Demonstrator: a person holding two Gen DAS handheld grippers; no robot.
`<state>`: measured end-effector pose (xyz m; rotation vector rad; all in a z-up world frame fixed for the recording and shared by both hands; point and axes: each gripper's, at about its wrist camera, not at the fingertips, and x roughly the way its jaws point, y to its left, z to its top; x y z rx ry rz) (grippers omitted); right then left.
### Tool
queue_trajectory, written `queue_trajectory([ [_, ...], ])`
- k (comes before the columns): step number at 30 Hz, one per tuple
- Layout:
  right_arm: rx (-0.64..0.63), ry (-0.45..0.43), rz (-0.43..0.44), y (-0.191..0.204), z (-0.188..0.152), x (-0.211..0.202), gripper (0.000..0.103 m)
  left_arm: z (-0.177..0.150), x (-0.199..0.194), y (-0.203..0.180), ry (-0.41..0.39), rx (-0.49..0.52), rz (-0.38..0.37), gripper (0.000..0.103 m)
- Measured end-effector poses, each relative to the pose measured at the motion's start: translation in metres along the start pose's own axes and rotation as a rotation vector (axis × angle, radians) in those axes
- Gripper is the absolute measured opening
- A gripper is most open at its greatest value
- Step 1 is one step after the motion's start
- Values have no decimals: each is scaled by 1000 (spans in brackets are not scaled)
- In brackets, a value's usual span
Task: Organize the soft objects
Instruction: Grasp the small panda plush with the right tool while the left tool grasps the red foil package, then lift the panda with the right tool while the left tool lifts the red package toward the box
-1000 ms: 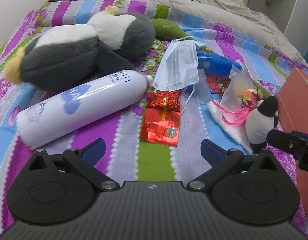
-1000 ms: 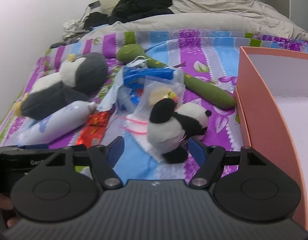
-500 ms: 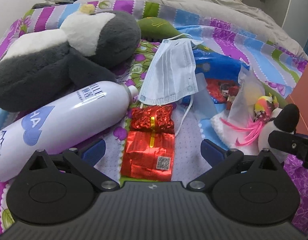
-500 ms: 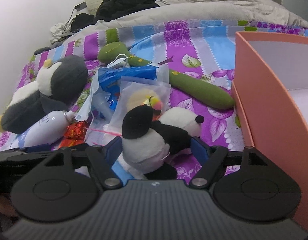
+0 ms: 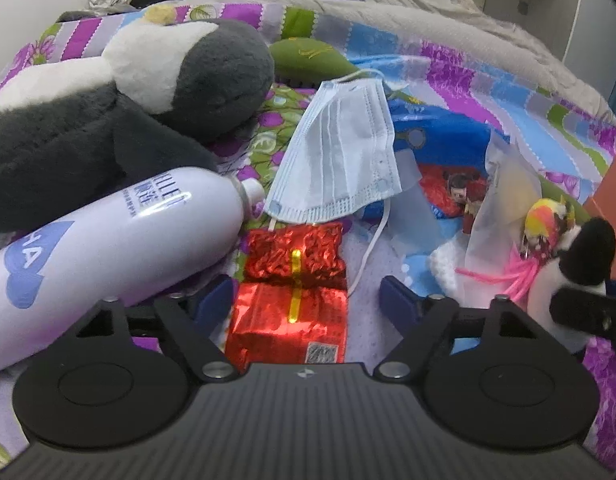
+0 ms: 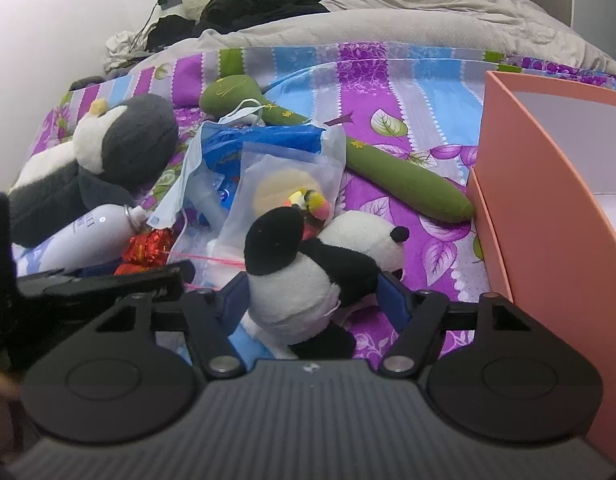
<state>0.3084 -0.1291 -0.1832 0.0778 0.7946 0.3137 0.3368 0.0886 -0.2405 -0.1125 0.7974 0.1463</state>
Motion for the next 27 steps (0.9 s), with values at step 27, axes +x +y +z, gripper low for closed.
queue_trajectory([
  [27,-125,53,14,27,-40,-91,64,-55,-100,11,66,-84,-119,60],
])
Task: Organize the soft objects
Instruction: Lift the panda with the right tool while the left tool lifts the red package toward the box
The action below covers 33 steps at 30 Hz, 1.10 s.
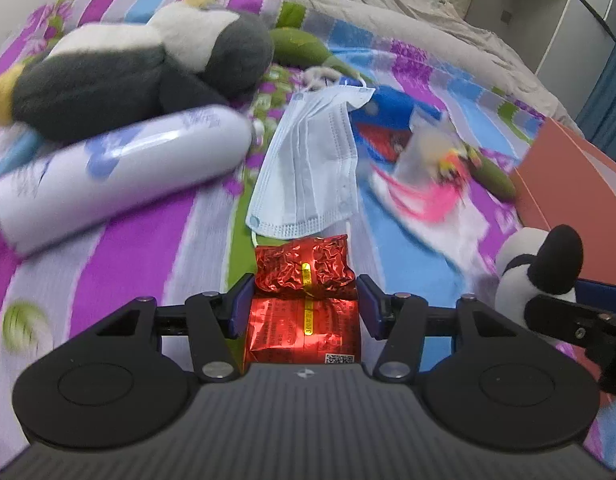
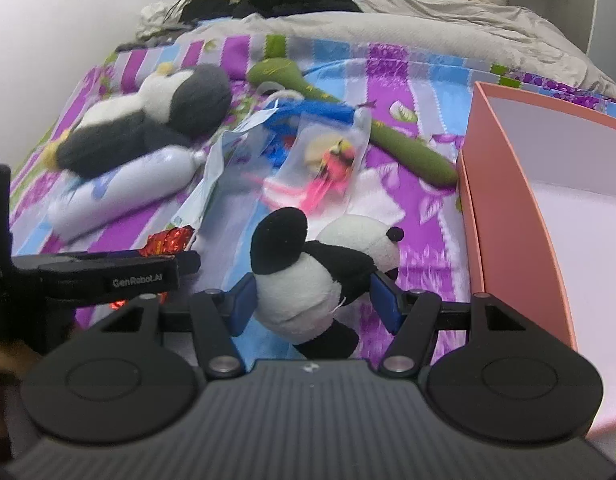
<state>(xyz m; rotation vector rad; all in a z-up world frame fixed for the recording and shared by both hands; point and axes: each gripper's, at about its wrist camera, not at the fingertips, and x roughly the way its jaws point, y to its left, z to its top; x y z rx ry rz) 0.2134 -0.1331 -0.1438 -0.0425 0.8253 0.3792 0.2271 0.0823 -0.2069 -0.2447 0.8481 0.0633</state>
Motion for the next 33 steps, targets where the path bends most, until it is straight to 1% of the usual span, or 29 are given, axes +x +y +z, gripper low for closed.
queue_trajectory([
  [5,-62,49,-16,12,-21,-15,64,-25,-24,6,29,-30,-27,61],
  [7,-71,79,-26,14,-28,-17,67,-34,-30,8,36,-35,-26,62],
  [8,-70,89,-35,15,-30,-17,69,-37,-31,10,40,-39,-29,64],
  [11,-47,105,-60,12,-32,-20,72,-41,-37,18,32,-73,-71,76],
  [12,-40,107,-63,11,-32,-21,72,-41,-40,22,21,-93,-83,76],
  [15,-13,100,-62,11,-31,-27,72,-40,-45,29,-7,-137,-105,76],
  [17,60,97,-53,6,-30,-29,72,-40,-41,32,-15,-162,-101,75],
  [19,140,97,-32,1,-31,-28,72,-42,-35,33,-12,-176,-84,72],
  [20,160,97,-24,0,-31,-27,72,-42,-31,33,-13,-176,-75,69],
  [23,147,92,-18,7,-33,-21,72,-43,-28,30,-48,-141,-41,65],
  [27,113,91,-12,17,-32,-11,72,-45,-25,25,-64,-115,-53,64],
  [31,94,80,-22,22,-31,-2,73,-48,-24,18,-80,-76,-25,64],
  [33,78,97,-17,25,-33,5,72,-51,-24,15,-88,-57,-21,64],
])
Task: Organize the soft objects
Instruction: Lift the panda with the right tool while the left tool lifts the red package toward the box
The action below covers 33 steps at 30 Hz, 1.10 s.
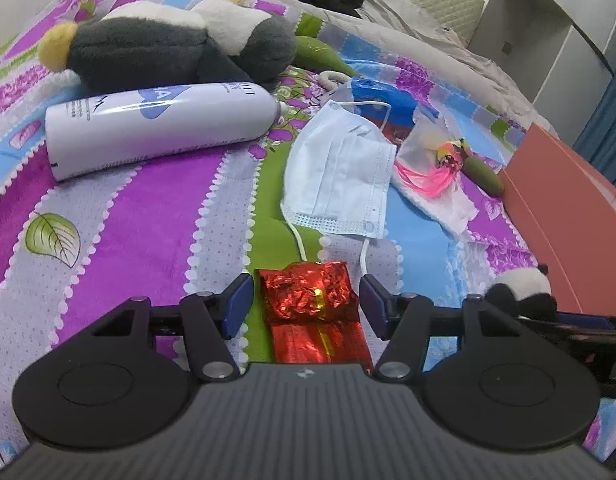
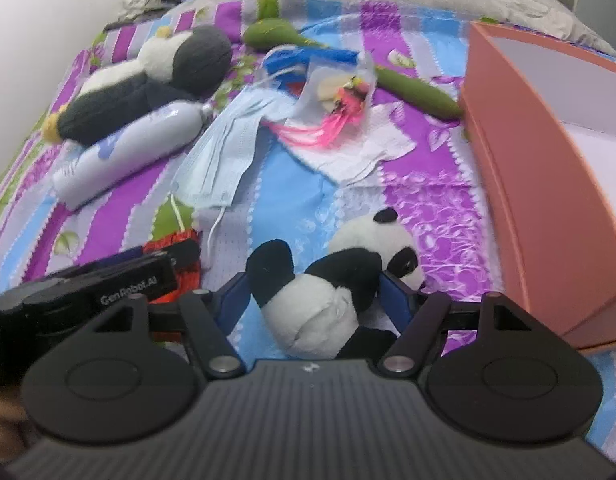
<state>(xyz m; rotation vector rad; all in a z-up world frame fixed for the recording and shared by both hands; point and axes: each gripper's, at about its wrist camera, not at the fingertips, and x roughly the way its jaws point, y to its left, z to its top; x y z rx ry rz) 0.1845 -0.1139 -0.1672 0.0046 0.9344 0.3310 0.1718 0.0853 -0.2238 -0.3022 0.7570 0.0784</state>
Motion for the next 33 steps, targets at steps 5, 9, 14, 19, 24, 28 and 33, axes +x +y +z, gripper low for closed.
queue_trajectory([
  [5,40,29,2,1,-4,12,71,-11,2,-11,-36,92,41,62],
  [9,16,18,-6,3,-6,9,68,-12,0,-9,-43,94,38,61],
  [14,20,15,9,2,-5,3,66,-7,-8,-3,-45,59,23,61],
  [19,-20,0,9,5,-3,-5,66,-1,-24,-5,-49,60,-1,61],
  [24,-62,-11,9,9,-1,-13,66,8,-42,-8,-63,52,-35,61],
  [28,-85,-16,15,9,2,-21,66,16,-56,-13,-81,66,-43,61],
  [33,-97,-40,20,6,7,-35,66,25,-71,-19,-86,81,-53,61],
])
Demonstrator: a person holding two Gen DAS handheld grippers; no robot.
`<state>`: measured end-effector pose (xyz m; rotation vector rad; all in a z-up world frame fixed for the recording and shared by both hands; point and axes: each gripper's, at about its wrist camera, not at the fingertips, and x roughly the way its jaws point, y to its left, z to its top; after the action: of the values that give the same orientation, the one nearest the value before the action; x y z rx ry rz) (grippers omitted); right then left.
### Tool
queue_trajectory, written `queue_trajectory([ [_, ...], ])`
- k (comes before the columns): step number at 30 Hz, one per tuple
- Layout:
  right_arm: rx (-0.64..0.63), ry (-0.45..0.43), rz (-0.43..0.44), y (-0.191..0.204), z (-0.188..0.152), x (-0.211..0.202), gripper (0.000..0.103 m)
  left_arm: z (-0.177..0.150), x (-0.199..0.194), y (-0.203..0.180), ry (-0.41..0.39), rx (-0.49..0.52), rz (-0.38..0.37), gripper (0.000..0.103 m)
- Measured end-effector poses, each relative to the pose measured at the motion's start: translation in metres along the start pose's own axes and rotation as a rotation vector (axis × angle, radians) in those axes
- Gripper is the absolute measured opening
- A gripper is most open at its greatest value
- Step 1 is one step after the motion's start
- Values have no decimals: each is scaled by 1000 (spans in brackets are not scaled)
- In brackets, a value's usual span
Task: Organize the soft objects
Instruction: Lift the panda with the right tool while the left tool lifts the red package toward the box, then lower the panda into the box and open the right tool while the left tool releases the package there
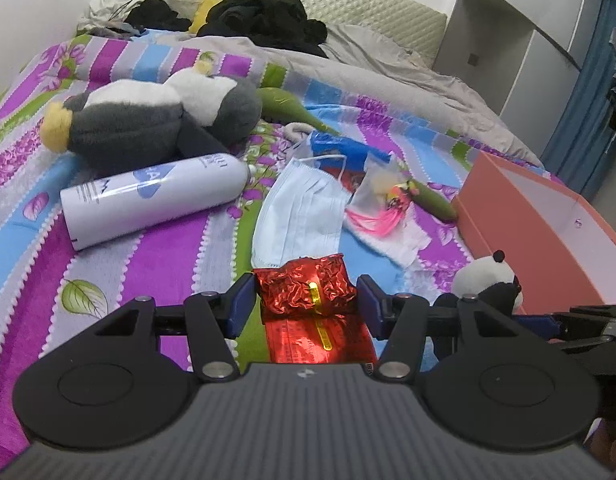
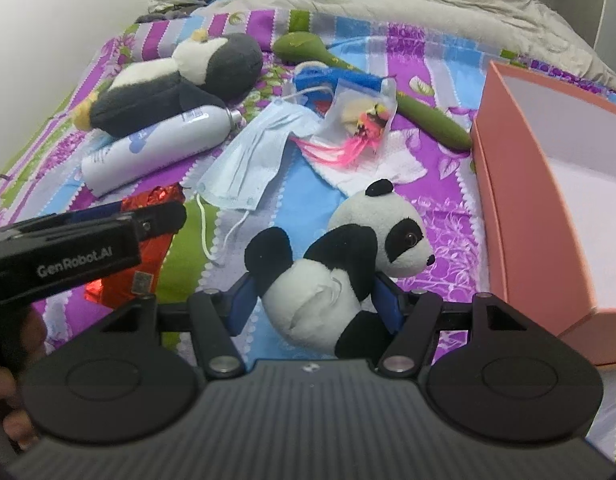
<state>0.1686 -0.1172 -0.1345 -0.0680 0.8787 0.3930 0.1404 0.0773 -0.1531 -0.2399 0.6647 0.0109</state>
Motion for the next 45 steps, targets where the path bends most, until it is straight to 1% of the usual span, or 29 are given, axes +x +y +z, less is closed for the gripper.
queue_trajectory([
  [4,-7,-31,-1,-3,6,-14,66,10,-12,-3,7,-26,-20,61],
  [8,-19,-77,5,-8,15,-35,66,23,-28,-12,-11,-7,-10,61],
  [15,-29,-154,24,-17,35,-77,66,51,-60,-34,-44,-6,-37,61],
  [20,-47,-207,24,-27,50,-104,66,76,-79,-56,-73,2,-60,61],
  [27,-34,-267,2,-58,70,-135,66,109,-94,-100,-104,21,-105,61],
  [32,-27,-303,-37,-87,77,-152,66,127,-90,-140,-110,33,-164,61],
  [35,-10,-309,-68,-107,78,-155,66,131,-81,-168,-107,52,-197,61],
  [40,53,-280,-114,-146,75,-150,66,131,-51,-216,-53,93,-252,61],
  [45,130,-216,-169,-193,69,-129,66,127,-12,-257,10,135,-288,61],
])
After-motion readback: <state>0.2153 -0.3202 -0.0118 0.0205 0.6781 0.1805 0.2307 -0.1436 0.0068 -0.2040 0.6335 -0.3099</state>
